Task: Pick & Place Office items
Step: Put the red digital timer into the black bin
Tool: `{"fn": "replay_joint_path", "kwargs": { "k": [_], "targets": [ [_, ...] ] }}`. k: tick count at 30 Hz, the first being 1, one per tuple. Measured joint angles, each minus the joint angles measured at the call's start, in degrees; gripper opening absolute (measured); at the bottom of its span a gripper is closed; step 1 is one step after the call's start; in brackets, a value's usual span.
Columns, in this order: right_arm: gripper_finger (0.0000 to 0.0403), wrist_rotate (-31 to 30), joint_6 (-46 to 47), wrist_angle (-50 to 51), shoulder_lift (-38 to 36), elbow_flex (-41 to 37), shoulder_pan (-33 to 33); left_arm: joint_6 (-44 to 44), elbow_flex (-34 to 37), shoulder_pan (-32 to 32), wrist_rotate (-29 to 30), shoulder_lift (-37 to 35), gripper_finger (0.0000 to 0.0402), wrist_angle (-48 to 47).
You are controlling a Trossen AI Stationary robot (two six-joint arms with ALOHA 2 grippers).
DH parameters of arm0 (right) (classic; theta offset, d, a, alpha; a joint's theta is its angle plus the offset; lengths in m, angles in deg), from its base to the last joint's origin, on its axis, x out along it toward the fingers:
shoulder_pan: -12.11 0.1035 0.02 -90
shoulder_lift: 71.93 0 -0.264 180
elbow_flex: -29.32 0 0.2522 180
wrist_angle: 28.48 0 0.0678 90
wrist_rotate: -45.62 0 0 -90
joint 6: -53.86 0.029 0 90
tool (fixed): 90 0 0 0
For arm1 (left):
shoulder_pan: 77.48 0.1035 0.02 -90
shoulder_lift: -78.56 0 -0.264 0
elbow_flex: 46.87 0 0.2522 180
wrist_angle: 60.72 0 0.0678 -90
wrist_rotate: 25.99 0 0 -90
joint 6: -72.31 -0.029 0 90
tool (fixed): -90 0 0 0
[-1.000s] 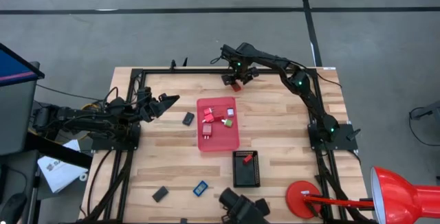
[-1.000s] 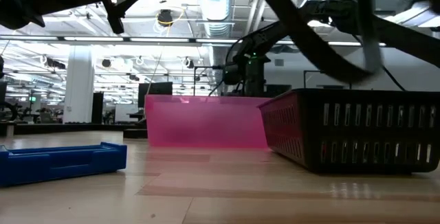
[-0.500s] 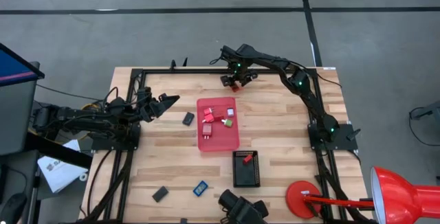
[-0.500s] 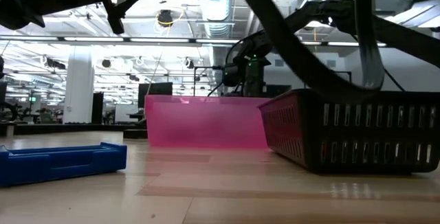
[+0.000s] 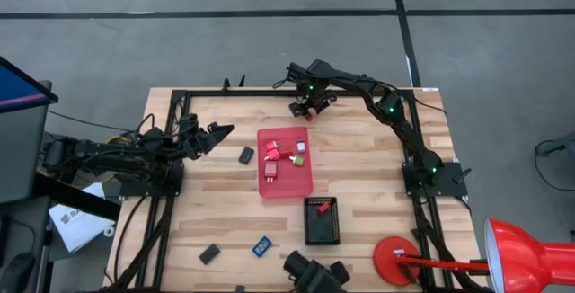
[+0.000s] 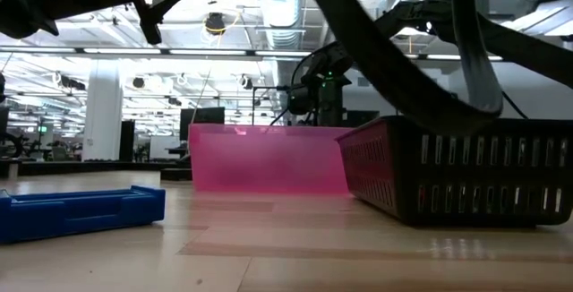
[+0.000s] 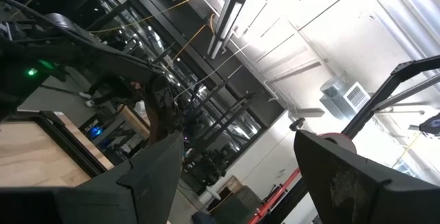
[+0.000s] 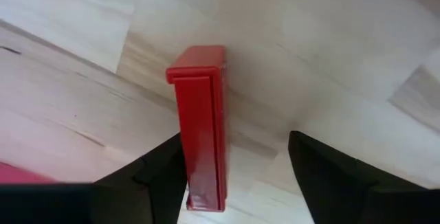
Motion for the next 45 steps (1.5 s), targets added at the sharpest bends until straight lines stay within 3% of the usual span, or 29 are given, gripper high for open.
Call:
{"fn": "replay_joint_path", "kwargs": {
  "k": [14,21,25,35,40,45],
  "targets": [
    [0.0048,-0.08,0.69,1.28,-0.11,0.02,1.43,0.04,0.00,0.00,0.26,0.00,0.0274,0.00],
    [0.0048,-2.02,-0.95,4.82,-4.01,0.02,1.25,0.02,0.00,0.00,0.48,-0.02,0.0274,0.01],
    [0.0052,-4.82,-3.11,8.64,-9.03,0.02,1.59,-0.02,0.00,0.00,0.48,0.00,0.0274,0.02],
    [0.0054,-4.81,-5.51,18.70,-23.58,-0.02,7.58,-0.07,0.00,0.00,0.42,-0.01,0.0274,0.07],
    [0.0054,0.63,-2.10,17.70,-32.57,-7.91,13.34,-0.07,0.00,0.00,0.37,0.00,0.0274,0.17],
    [0.0055,3.74,5.50,11.56,-43.14,-24.26,22.23,-0.04,0.00,-0.07,0.01,0.00,0.0274,0.44]
  ]
}}
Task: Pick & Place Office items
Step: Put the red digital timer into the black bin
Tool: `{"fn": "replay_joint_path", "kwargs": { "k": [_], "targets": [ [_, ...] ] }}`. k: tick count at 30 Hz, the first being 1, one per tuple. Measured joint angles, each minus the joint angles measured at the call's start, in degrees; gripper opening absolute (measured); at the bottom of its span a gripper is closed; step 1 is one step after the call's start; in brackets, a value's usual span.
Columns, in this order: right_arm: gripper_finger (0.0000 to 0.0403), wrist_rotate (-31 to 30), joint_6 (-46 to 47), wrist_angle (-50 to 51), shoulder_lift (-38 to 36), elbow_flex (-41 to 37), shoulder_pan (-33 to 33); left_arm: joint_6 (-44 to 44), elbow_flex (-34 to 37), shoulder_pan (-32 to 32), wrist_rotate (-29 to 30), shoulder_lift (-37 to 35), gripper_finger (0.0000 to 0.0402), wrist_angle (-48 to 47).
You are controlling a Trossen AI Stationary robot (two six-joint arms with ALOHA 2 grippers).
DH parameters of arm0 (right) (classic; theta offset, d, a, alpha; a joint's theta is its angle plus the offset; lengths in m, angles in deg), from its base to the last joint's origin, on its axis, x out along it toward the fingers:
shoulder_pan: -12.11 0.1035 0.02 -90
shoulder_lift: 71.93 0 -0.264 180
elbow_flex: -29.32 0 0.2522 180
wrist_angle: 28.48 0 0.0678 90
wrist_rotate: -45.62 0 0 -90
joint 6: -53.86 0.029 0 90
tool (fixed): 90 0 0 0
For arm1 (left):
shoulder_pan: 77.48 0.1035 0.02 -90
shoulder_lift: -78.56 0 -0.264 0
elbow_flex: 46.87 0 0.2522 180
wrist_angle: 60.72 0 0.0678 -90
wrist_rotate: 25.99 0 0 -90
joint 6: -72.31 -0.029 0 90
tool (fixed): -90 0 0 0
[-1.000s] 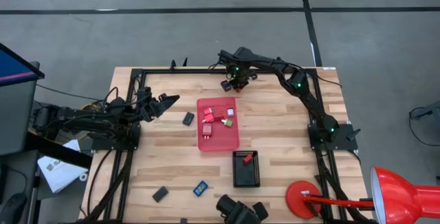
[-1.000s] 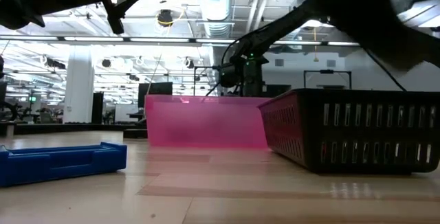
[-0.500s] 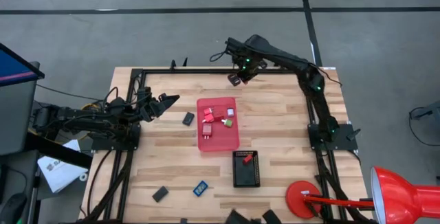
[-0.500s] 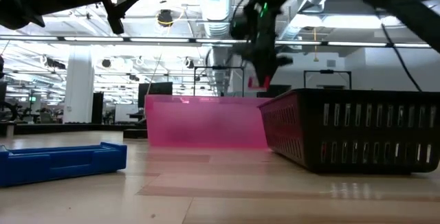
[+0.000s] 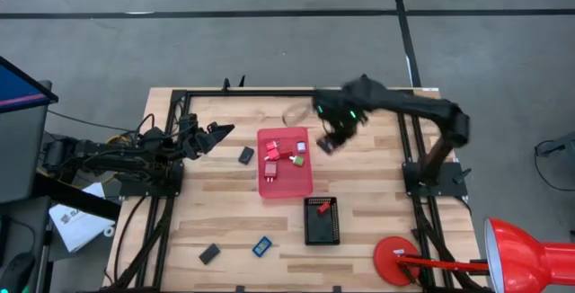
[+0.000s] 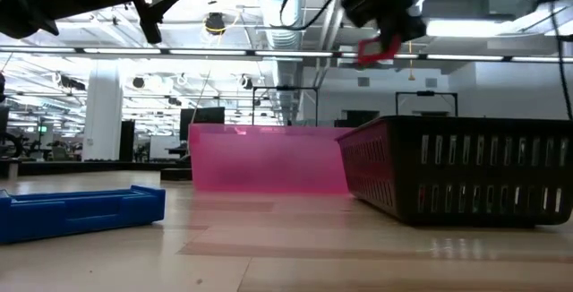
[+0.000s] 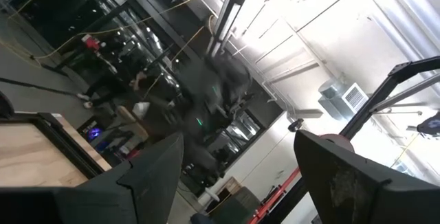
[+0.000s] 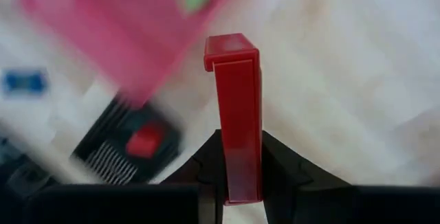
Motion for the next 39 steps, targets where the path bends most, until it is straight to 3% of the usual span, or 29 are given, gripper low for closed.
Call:
{"fn": "replay_joint_path", "kwargs": {
  "k": [7,11,14,24,32,39],
  "targets": [
    [0.0055,7.94,21.65,-17.53,-15.01,-23.20,14.78,1.24,0.00,0.00,-0.73,0.00,0.0274,0.01],
    [0.0055,6.61,31.77,-28.02,-20.98,-30.62,22.86,1.31,0.00,0.00,-0.90,0.00,0.0274,0.27],
    [0.0052,3.31,33.18,-31.48,-22.70,-32.91,28.09,0.45,0.00,-0.03,-0.40,0.00,0.0274,0.82],
    [0.0050,-2.07,14.57,-31.89,-12.60,-33.16,36.83,0.44,-0.02,-0.80,1.15,0.00,0.0274,0.85],
    [0.0050,-5.68,2.73,-34.58,-3.17,-32.05,37.40,0.26,-0.02,-1.44,1.50,0.04,0.0274,0.63],
    [0.0050,-5.61,-2.61,-35.83,2.59,-25.02,38.48,-0.12,-0.07,-1.44,1.48,0.03,0.0274,-0.50]
  ]
}}
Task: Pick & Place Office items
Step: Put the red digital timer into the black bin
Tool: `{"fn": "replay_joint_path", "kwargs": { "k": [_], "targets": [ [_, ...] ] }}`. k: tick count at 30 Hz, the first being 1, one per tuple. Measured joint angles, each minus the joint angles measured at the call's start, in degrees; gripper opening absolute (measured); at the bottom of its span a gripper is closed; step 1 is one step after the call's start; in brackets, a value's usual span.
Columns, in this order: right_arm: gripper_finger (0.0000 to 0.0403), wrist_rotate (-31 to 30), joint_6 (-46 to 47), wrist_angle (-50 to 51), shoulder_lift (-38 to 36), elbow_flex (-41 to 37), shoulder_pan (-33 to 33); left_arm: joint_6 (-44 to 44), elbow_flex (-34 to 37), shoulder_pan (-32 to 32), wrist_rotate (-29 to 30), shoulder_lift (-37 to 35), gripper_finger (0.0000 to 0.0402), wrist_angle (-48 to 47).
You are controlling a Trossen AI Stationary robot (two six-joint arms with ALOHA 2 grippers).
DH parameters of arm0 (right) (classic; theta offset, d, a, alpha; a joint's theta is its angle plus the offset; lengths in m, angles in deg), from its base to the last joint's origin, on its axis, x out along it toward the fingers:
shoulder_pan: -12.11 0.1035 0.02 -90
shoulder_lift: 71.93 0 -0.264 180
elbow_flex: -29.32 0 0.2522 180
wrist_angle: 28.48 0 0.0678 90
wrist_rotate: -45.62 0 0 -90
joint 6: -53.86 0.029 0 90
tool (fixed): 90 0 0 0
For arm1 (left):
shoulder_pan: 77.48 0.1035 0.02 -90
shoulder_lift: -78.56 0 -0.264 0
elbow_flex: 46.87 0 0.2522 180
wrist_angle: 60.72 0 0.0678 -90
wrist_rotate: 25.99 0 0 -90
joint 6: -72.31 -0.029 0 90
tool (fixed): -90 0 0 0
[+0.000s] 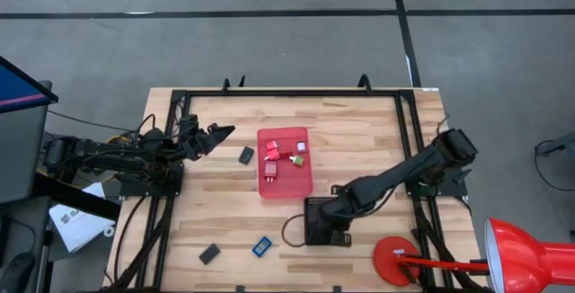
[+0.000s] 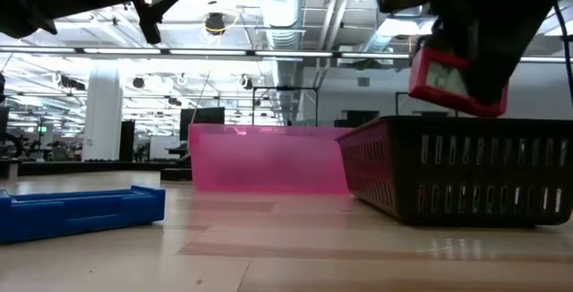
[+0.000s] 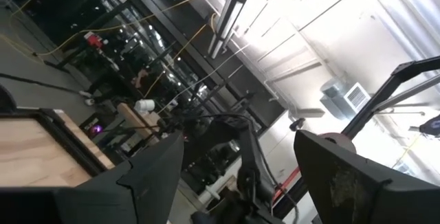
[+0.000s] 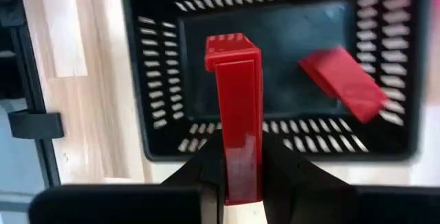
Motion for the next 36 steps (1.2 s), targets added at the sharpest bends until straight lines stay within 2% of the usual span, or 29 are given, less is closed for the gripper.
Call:
{"fn": "replay_joint_path", "kwargs": {
  "k": [12,26,29,36],
  "targets": [
    [0.0049,0.06,-2.47,-1.28,8.47,3.49,-1.49,0.09,-0.02,-0.02,-0.33,3.04,0.0274,0.23],
    [0.0053,0.00,-5.17,-1.48,9.60,2.27,-5.25,-0.07,-0.02,-2.10,-0.31,3.18,0.0274,0.11],
    [0.0065,0.02,-5.17,-1.47,9.27,2.25,-4.91,-0.37,-0.02,-2.10,-0.31,3.18,0.0274,0.11],
    [0.0124,-1.31,-3.81,-2.03,6.92,2.27,-4.34,-0.57,-0.02,-2.10,-0.28,3.18,0.0274,0.11]
  ]
}}
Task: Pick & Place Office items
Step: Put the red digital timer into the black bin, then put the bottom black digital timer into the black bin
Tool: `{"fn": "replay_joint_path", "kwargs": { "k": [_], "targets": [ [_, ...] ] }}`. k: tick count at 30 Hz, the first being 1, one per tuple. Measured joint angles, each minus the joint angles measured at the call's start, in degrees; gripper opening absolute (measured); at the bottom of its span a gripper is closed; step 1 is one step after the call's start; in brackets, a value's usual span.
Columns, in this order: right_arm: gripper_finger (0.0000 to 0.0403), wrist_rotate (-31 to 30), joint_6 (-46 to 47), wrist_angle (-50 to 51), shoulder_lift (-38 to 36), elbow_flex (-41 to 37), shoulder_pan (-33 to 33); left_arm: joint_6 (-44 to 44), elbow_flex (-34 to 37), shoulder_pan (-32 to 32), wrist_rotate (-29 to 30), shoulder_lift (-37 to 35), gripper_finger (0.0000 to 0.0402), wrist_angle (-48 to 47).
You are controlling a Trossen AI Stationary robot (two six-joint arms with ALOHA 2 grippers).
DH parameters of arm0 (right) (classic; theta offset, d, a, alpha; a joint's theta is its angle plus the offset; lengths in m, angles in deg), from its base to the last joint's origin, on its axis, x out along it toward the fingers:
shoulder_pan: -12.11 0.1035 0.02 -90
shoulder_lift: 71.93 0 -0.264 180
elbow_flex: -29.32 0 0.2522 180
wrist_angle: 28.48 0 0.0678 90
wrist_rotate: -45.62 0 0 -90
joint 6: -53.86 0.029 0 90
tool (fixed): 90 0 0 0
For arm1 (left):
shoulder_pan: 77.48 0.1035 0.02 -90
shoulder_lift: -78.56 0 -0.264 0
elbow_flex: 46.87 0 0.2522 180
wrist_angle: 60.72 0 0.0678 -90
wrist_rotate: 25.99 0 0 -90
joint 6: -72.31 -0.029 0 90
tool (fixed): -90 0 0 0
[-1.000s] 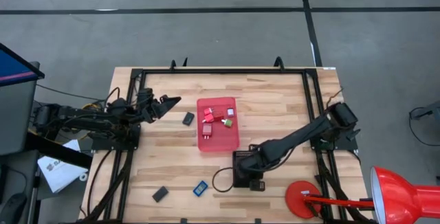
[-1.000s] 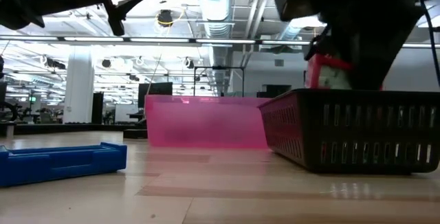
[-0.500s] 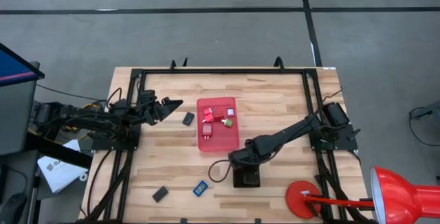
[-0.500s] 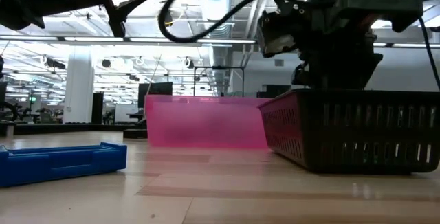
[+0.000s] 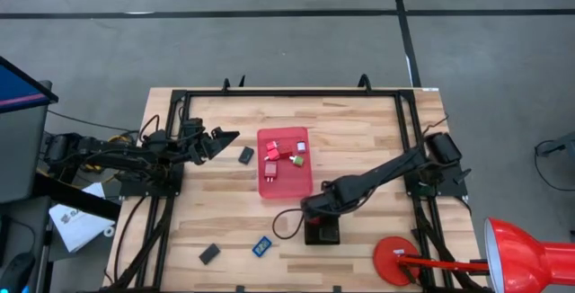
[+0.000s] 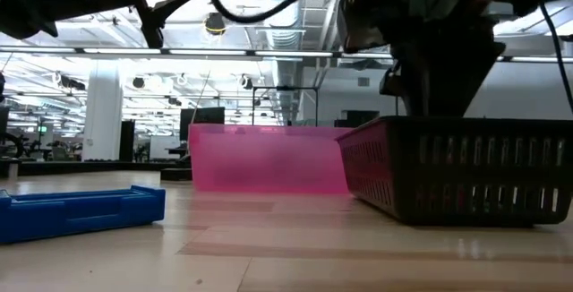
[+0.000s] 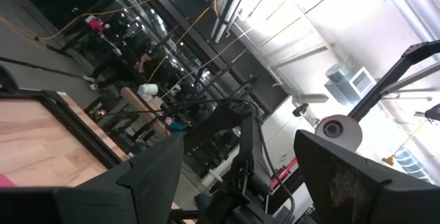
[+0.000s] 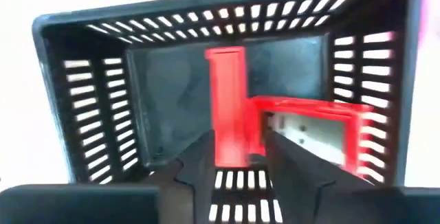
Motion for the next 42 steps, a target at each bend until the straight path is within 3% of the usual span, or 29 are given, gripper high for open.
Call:
{"fn": "replay_joint_path", "kwargs": {
  "k": [7,15,20,25,27,32,36,42],
  "targets": [
    [0.0170,-1.15,2.34,-0.13,-3.15,-0.02,0.19,-0.72,0.00,0.00,0.00,0.00,0.0274,0.00],
    [0.0181,-6.38,7.36,-6.32,-13.05,-0.02,0.69,0.44,0.02,-0.46,0.01,0.00,0.0274,-0.06],
    [0.0175,-14.71,13.40,-13.29,-22.50,-0.01,0.73,0.18,-2.74,-5.38,-1.32,0.86,0.0274,-0.50],
    [0.0171,-21.39,15.86,-17.08,-30.44,0.00,1.26,-6.29,-9.89,-12.61,-0.69,4.04,0.0274,-1.72],
    [0.0171,-22.72,16.39,-18.49,-32.35,0.00,1.78,-6.75,-14.00,-14.53,0.55,5.60,0.0274,-9.90],
    [0.0169,-27.10,17.41,-18.31,-35.29,0.00,3.60,0.73,-24.32,-19.60,2.39,11.63,0.0274,-47.22],
    [0.0168,-31.95,18.83,-18.35,-36.09,0.00,5.31,10.33,-28.79,-24.91,-0.03,17.09,0.0274,-60.22],
    [0.0168,-34.78,18.88,-18.71,-36.27,0.00,7.05,26.22,-33.82,-35.56,-8.40,23.57,0.0274,-76.13]
  ]
}}
